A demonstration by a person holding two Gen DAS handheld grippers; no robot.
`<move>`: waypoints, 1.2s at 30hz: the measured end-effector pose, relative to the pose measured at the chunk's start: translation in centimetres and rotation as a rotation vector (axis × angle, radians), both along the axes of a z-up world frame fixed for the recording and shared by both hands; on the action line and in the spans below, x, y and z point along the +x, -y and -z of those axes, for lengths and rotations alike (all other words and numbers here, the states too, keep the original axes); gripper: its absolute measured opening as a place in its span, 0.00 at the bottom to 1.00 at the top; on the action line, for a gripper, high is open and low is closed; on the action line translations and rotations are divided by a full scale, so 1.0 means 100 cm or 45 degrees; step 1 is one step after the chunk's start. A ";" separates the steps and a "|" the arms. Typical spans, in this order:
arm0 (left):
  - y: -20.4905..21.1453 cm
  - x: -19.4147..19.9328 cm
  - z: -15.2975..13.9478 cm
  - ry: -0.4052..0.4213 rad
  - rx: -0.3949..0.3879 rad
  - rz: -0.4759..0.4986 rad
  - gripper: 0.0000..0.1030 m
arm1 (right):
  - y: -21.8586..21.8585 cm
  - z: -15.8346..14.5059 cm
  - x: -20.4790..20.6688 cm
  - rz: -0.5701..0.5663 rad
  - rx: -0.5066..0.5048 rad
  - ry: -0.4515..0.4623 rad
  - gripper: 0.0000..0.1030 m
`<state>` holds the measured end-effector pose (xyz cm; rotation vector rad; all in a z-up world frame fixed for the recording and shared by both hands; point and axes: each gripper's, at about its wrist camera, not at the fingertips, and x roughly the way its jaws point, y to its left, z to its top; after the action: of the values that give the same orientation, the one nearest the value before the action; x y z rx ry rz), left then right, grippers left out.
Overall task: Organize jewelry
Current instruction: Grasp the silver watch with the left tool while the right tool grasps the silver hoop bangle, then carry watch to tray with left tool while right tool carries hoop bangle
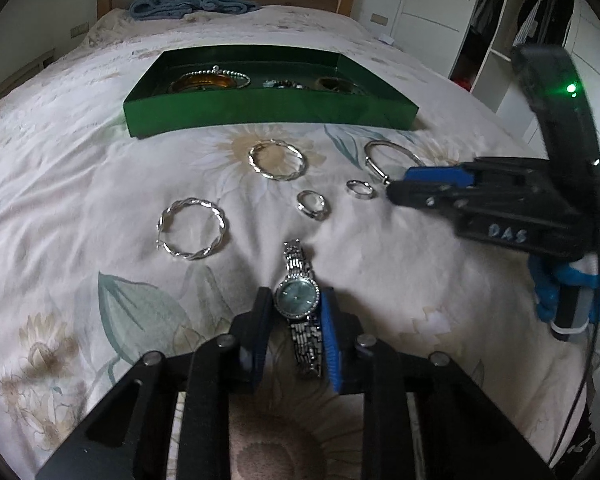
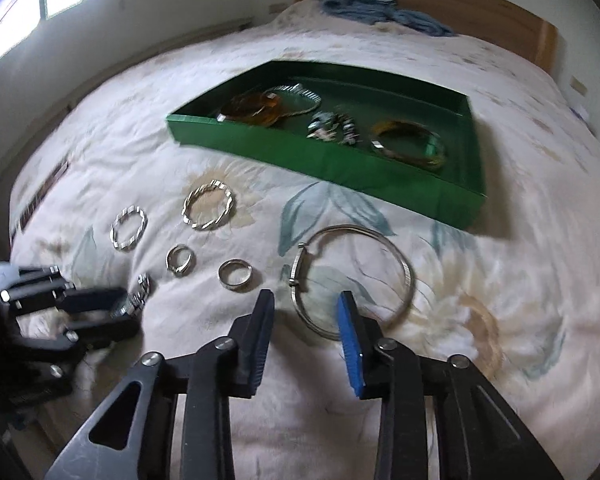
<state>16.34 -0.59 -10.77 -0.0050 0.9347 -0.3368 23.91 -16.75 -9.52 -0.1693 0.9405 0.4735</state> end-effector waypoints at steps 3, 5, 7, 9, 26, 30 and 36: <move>0.000 0.000 0.000 0.005 0.000 0.001 0.22 | -0.009 0.006 0.005 -0.070 -0.069 -0.023 0.27; -0.001 -0.001 0.000 0.007 -0.011 0.000 0.22 | -0.014 0.011 0.009 -0.107 -0.118 -0.040 0.25; -0.003 -0.001 0.001 0.007 -0.026 -0.003 0.22 | -0.018 0.015 0.012 -0.125 -0.150 -0.061 0.22; -0.004 -0.001 0.000 0.009 -0.029 -0.004 0.22 | -0.020 0.019 0.015 -0.130 -0.169 -0.084 0.20; -0.014 -0.028 -0.023 0.050 -0.077 -0.045 0.22 | 0.014 -0.014 -0.025 0.093 0.151 -0.021 0.05; -0.016 -0.037 -0.034 0.066 -0.109 -0.053 0.22 | 0.028 -0.028 -0.041 0.150 0.224 0.017 0.04; -0.023 -0.047 -0.056 0.108 -0.179 -0.059 0.22 | 0.044 -0.055 -0.056 0.207 0.243 0.087 0.04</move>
<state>11.67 1.73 -5.17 -0.1403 0.8242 -0.3565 18.30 -21.12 -4.07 0.0634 0.8295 0.4021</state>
